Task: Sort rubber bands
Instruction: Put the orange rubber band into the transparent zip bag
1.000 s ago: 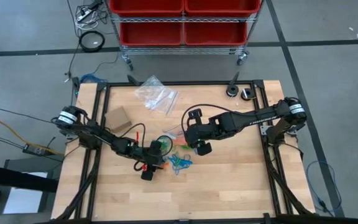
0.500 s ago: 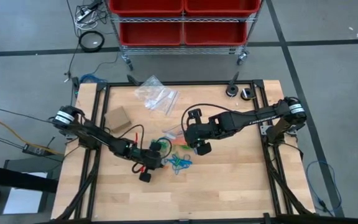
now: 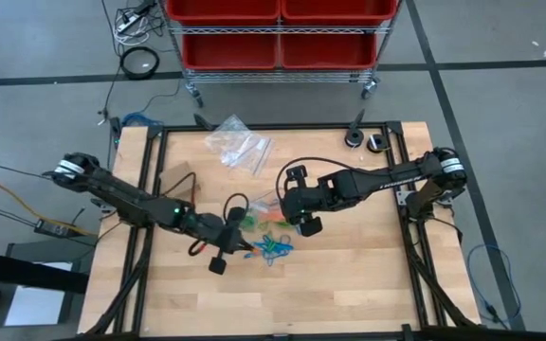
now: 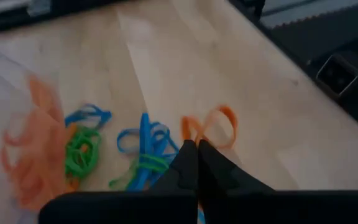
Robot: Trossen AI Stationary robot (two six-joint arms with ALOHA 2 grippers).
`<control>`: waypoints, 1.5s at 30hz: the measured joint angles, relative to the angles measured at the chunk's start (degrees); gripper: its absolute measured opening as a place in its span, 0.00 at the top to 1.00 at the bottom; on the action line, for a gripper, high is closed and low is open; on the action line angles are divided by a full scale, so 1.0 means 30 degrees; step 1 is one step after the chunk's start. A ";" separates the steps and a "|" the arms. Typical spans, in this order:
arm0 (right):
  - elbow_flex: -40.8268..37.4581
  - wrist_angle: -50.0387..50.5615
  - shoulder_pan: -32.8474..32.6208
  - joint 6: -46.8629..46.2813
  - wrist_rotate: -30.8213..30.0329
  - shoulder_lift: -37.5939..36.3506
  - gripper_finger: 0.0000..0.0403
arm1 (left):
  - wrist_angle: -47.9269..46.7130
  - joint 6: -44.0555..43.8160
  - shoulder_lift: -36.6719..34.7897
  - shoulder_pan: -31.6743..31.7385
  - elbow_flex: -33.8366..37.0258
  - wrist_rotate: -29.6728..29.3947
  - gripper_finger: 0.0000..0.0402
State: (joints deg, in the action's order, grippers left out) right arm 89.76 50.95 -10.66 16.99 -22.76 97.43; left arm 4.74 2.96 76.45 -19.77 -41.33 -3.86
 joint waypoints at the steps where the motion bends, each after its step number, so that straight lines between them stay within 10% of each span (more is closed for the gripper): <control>1: 0.0000 -0.0003 0.0000 0.0006 0.0002 0.0000 1.00 | 0.0038 -0.0011 -0.0082 0.0000 -0.0125 0.0015 0.99; 25: 0.0000 -0.0509 -0.0007 0.0029 0.0160 0.0007 1.00 | -0.3519 0.6989 0.0000 0.0896 -0.6388 -0.7336 1.00; 45: 0.0000 -0.0652 0.0015 0.0175 0.0146 0.0007 1.00 | -0.4823 0.6041 0.1209 0.3902 -0.6642 -0.5340 0.88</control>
State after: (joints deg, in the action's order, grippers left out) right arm 89.76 48.99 -10.61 17.52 -22.33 97.45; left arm -9.73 21.08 80.07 -8.06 -61.26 -19.88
